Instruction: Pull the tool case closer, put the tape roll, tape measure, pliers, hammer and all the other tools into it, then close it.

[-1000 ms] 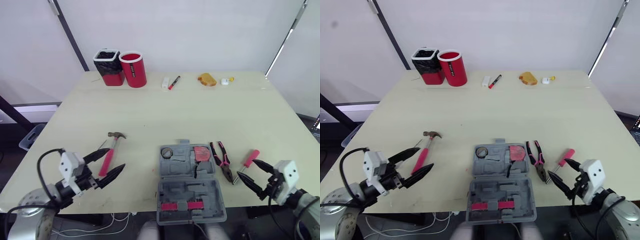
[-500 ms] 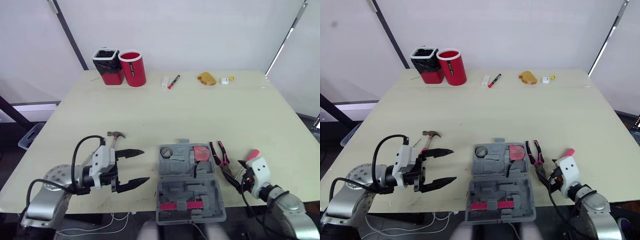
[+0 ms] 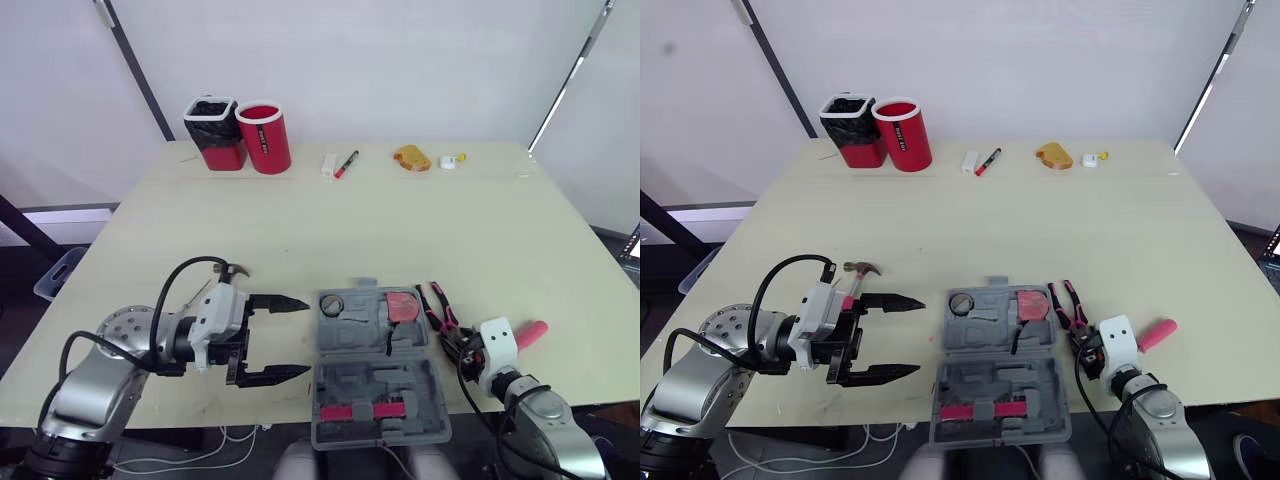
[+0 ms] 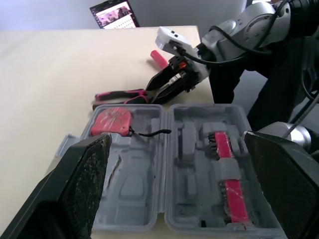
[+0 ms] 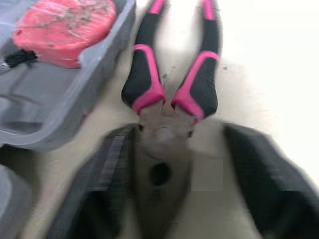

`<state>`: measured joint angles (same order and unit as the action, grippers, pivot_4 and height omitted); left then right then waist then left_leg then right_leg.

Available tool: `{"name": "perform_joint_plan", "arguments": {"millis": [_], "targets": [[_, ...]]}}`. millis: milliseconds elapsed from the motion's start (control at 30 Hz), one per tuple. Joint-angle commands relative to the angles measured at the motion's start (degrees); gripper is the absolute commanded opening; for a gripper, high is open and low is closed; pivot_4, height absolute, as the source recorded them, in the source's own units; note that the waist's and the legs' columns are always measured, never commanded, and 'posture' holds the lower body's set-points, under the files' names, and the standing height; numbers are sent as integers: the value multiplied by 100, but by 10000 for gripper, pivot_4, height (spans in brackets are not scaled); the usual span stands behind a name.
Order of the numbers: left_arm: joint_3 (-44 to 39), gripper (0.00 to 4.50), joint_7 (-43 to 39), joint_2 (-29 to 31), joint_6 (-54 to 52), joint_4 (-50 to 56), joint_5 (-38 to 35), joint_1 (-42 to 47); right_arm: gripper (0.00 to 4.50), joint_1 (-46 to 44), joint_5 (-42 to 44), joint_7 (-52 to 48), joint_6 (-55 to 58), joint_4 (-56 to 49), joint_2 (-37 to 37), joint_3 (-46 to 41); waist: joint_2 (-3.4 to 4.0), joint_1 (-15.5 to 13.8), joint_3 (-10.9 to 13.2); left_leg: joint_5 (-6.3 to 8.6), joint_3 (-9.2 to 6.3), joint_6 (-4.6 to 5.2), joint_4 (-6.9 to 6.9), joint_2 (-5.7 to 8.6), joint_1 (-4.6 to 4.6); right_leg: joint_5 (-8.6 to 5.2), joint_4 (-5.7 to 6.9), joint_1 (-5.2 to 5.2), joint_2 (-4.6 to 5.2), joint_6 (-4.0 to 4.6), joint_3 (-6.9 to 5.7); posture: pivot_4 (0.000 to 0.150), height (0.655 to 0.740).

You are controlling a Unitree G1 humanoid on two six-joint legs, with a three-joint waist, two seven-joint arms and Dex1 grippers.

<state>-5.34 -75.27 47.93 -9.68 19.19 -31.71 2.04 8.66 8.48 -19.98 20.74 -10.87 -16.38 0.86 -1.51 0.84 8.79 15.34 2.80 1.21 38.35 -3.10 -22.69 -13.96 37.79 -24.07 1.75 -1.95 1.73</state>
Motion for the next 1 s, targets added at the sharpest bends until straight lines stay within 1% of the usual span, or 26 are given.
{"name": "perform_joint_plan", "arguments": {"millis": [33,300,500,633,767,1000], "targets": [[-77,45000,-69,56,29,147,-103,32,9499,70,-92,62,-1,-56,18,68,0,-1,0,0,-1,0,0,0,0,0,0,0,-1,0,-1,1500,7400],[-61,45000,-77,-81,90,69,-117,48,9661,-44,-216,-2,-241,-110,-117,1,1,-3,1,0,1,0,1,0,0,0,1,0,-1,0,0,1500,7400],[-101,45000,-67,-180,111,26,-144,12,9661,0,24,-284,-155,-561,-444,-262,7,-15,4,0,1,0,1,2,-2,0,1,0,0,-1,1,1500,7400],[-149,45000,-96,-221,183,-71,-130,-13,9661,37,327,-677,-71,-892,-791,-507,11,-13,7,0,0,0,1,3,-3,2,1,0,0,-3,1,1500,7400],[-220,45000,-132,-227,172,-133,-207,-37,9661,-25,568,-1103,-68,-1002,-1153,-672,11,-9,7,0,-2,0,1,2,-1,4,5,0,-5,-7,0,1500,7400],[-393,45000,-355,-76,168,-327,-306,-34,9661,-377,956,-2361,150,-1188,-2140,-474,14,0,10,0,-1,0,4,2,-2,4,5,0,-5,-7,1,1500,7400]]}}
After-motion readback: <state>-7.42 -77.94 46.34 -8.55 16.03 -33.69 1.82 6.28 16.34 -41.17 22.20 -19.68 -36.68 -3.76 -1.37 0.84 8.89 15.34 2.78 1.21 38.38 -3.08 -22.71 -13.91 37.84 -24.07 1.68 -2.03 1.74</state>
